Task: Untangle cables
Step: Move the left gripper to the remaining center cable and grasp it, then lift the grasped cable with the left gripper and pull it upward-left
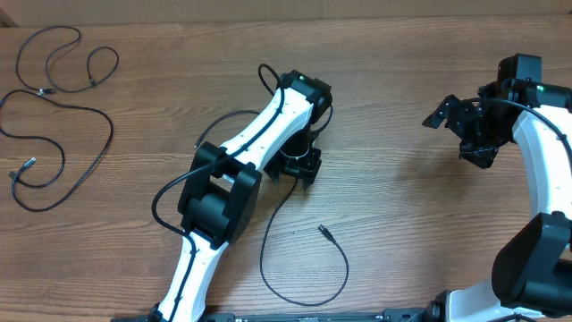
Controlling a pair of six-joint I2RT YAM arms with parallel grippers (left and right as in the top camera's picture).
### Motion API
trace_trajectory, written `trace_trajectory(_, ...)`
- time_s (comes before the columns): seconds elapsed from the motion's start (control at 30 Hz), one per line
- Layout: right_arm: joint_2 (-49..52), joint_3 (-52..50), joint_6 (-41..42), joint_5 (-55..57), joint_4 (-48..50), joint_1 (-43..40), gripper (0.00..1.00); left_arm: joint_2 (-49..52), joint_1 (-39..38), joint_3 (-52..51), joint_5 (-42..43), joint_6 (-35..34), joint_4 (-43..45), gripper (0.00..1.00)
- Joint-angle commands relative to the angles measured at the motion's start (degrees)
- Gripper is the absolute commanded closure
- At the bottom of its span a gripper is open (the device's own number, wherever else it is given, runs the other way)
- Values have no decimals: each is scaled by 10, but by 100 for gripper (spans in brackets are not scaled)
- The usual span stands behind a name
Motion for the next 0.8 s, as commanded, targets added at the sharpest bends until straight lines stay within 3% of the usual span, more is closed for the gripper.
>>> trace_trajectory(0.0,-3,5,4,6,2,-5,0,5,0,-45,10,15,13,37)
trace_trajectory(0.77,-3,5,4,6,2,-5,0,5,-16,-92,6,14,53,47)
